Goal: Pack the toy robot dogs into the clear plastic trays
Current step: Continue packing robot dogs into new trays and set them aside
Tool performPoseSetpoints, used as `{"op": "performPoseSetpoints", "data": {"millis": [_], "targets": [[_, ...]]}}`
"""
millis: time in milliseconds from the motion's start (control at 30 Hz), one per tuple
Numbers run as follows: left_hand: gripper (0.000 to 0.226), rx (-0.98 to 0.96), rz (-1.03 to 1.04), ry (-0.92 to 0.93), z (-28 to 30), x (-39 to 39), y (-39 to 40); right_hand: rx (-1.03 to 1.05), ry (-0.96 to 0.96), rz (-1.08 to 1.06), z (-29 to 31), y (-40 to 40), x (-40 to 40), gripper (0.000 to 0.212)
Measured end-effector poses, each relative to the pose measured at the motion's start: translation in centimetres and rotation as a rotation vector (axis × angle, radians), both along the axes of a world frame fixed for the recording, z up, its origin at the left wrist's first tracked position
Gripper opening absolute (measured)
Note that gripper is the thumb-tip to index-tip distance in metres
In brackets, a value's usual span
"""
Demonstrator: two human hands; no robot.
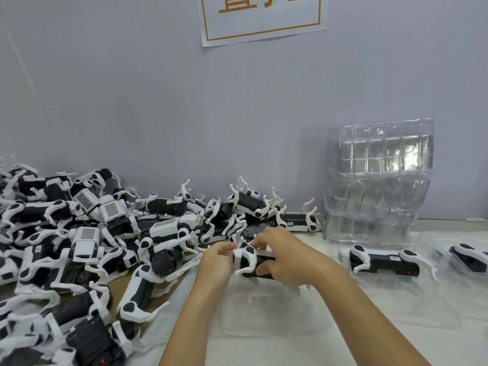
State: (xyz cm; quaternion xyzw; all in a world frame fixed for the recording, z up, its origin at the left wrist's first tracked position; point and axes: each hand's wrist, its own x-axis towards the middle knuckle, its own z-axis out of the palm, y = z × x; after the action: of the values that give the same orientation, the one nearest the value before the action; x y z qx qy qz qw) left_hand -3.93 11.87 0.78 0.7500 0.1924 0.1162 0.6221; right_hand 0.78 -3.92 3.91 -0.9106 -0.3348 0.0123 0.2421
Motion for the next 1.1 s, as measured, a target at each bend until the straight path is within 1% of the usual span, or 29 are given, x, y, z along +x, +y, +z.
{"op": "performPoseSetpoints", "data": {"millis": [100,233,300,433,567,833,933,1000,1100], "targets": [[0.035,0.049,0.004,-0.013,0.1,0.0,-0.3,0.030,-0.037,0.020,-0.4,-0.1,0.1,0.031],[0.012,0.054,0.005,-0.044,-0.1,-0.1,-0.6,0.095,-0.025,0.027,-0.8,-0.2,0.2,0.026],[0.006,0.040,0.004,-0.047,-0.2,0.0,-0.8,0.123,-0.009,0.025,-1.0,-0.3,0.3,0.027],[0.012,-0.070,0.016,-0.037,-0.5,0.3,-1.0,0.144,-0.007,0.023,-1.3,-0.2,0.4,0.029],[0.010,-0.057,0.028,-0.023,-0.6,0.3,-0.9,0.131,-0.001,0.023,-1.7,-0.2,0.2,0.033],[0.020,-0.146,0.023,-0.013,-0.7,0.3,-0.7,0.135,-0.009,0.029,-1.5,-0.3,0.1,0.032],[0.023,-0.121,0.035,0.008,-0.9,0.2,-0.7,0.109,-0.004,0.030,-1.5,0.0,0.0,0.027],[0.029,-0.096,0.040,0.023,-1.0,0.1,-0.7,0.085,0.008,0.022,-1.6,0.4,-0.2,0.027],[0.031,-0.084,0.030,0.030,-0.9,0.1,-0.6,0.080,0.018,0.006,-1.6,0.5,-0.1,0.028]]}}
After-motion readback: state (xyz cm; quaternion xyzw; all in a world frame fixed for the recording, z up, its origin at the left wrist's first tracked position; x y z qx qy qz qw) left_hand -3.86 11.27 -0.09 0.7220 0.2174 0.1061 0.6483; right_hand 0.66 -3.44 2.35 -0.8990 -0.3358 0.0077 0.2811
